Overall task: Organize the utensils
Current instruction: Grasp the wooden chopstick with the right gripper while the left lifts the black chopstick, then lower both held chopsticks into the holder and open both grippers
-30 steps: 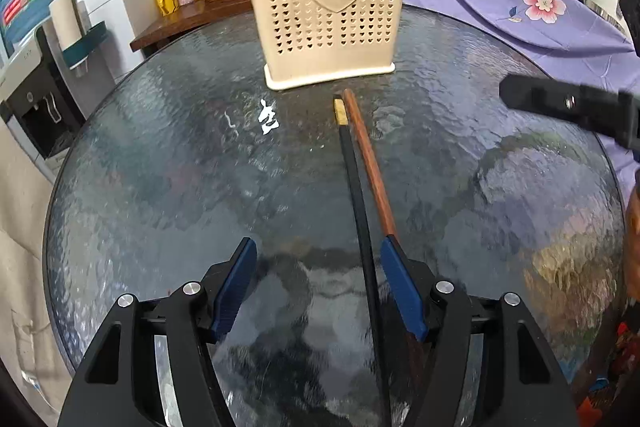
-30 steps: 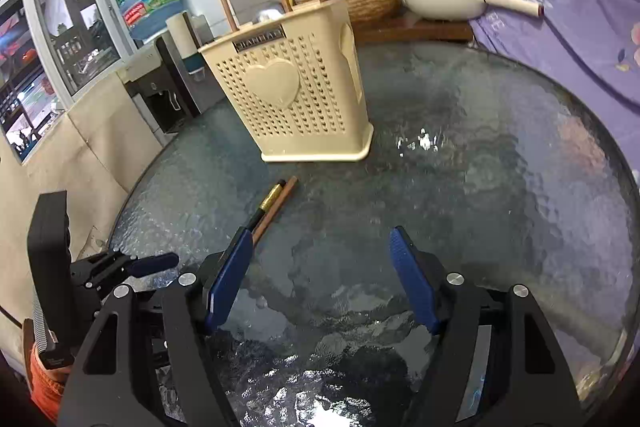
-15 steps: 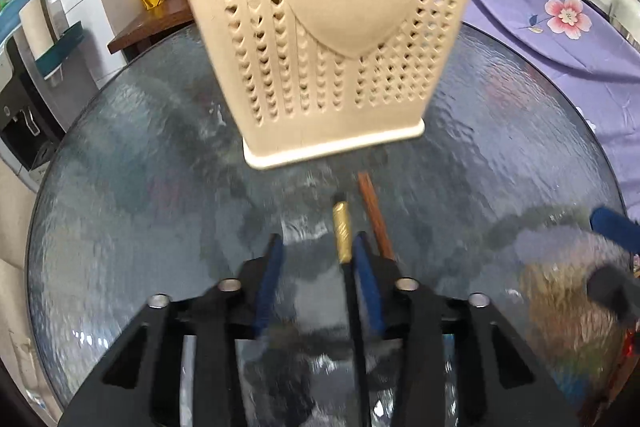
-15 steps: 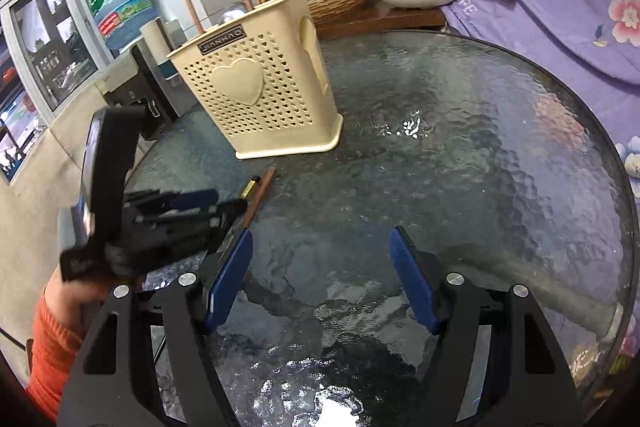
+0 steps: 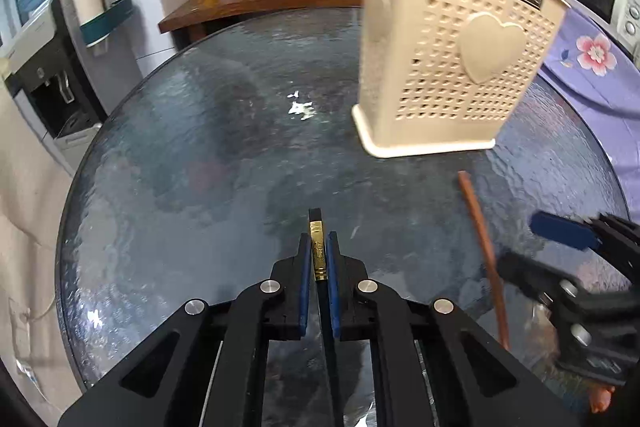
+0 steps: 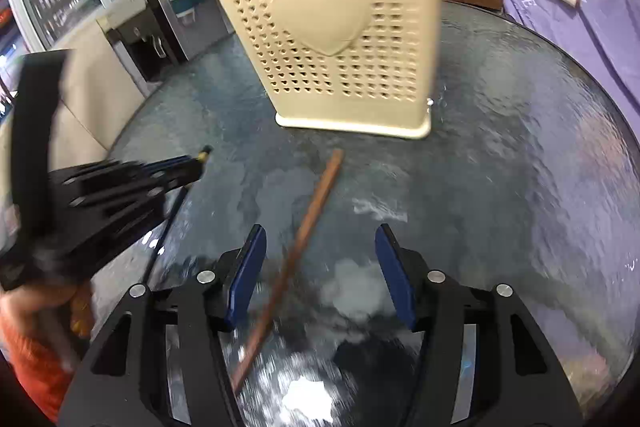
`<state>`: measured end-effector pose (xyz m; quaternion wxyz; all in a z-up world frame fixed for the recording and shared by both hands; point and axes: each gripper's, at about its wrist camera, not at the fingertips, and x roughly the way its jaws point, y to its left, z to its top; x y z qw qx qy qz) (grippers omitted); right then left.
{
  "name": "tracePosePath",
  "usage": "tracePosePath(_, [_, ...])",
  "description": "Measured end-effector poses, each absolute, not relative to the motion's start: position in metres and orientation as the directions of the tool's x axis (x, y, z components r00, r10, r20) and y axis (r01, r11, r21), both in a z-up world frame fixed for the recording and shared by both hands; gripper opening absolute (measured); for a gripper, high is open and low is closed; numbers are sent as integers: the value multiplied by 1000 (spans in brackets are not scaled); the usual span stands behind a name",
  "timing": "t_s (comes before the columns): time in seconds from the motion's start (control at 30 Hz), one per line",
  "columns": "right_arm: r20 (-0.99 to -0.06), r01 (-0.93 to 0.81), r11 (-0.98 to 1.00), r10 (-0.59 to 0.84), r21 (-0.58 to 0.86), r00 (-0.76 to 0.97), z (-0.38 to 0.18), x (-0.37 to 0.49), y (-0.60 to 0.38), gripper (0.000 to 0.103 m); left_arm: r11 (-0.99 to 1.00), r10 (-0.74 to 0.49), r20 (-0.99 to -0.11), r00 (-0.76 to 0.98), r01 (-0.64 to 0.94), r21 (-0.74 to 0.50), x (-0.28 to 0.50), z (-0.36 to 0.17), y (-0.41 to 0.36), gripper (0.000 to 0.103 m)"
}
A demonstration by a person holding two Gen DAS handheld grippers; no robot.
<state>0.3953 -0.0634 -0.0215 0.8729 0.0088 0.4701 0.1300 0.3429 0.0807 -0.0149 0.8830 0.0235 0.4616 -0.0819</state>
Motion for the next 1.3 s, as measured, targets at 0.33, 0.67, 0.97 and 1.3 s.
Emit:
tracePosePath(0.33, [-842, -185, 983, 106, 7, 529, -32, 421, -31, 15, 981, -144, -818, 557, 187, -45, 341, -26, 70, 7])
tracePosePath(0.67, [-820, -168, 984, 140, 55, 555, -33, 413, -47, 7, 981, -115, -810, 575, 193, -3, 332, -26, 56, 7])
tracePosePath(0.97, [-757, -197, 962, 271, 189, 594, -8, 392, -87, 7, 974, -175, -786, 592, 219, -52, 318, -10, 45, 7])
tracePosePath(1.3, [-554, -344, 882, 469, 321, 688, 72, 350, -138, 7, 954, -277, -668, 691, 282, -104, 289, 56, 25, 7])
